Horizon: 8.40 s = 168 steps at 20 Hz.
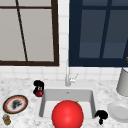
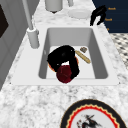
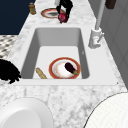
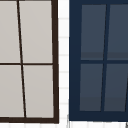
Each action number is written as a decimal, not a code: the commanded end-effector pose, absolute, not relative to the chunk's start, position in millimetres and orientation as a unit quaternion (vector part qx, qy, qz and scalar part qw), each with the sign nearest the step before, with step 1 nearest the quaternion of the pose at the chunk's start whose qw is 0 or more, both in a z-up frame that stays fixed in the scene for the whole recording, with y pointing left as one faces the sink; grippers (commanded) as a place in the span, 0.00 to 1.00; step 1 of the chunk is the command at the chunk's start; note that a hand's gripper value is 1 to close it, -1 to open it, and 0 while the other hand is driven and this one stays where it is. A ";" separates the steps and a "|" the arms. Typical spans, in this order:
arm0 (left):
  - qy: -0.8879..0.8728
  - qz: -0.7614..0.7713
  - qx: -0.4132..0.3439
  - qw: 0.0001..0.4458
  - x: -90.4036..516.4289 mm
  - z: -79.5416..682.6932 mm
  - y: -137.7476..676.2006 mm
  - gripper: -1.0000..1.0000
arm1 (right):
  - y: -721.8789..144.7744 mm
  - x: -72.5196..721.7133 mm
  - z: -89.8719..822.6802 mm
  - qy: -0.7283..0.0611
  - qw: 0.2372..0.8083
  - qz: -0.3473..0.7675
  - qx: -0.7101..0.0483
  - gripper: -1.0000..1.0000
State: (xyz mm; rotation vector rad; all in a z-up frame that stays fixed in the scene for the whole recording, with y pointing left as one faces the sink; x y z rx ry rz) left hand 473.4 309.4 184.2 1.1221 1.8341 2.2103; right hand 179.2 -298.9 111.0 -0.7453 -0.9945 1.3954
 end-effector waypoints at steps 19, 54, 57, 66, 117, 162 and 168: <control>0.601 0.715 0.357 0.019 476.7 185.0 469.8 1.00 | -298.9 179.2 111.0 -0.428 0.594 0.601 -0.321 0.50; 0.621 0.721 0.289 0.104 371.0 258.8 587.1 1.00 | -298.9 179.2 111.0 -0.428 0.594 0.601 -0.321 0.50; 0.617 0.726 0.288 0.099 355.5 254.0 578.9 1.00 | -298.9 179.2 111.0 -0.428 0.594 0.601 -0.321 0.50; 0.613 0.729 0.285 0.112 333.5 234.1 525.0 1.00 | -298.9 179.2 111.0 -0.428 0.594 0.601 -0.321 0.50; 0.644 0.692 0.324 0.044 279.1 277.5 635.2 0.00 | -298.9 179.2 111.0 -0.428 0.594 0.601 -0.321 0.50; 0.608 0.694 0.385 0.025 135.3 258.6 592.4 0.00 | -298.9 179.2 111.0 -0.428 0.594 0.601 -0.321 0.50; 0.610 0.679 0.408 -0.008 120.0 250.0 564.2 0.00 | -298.9 179.2 111.0 -0.428 0.594 0.601 -0.321 0.50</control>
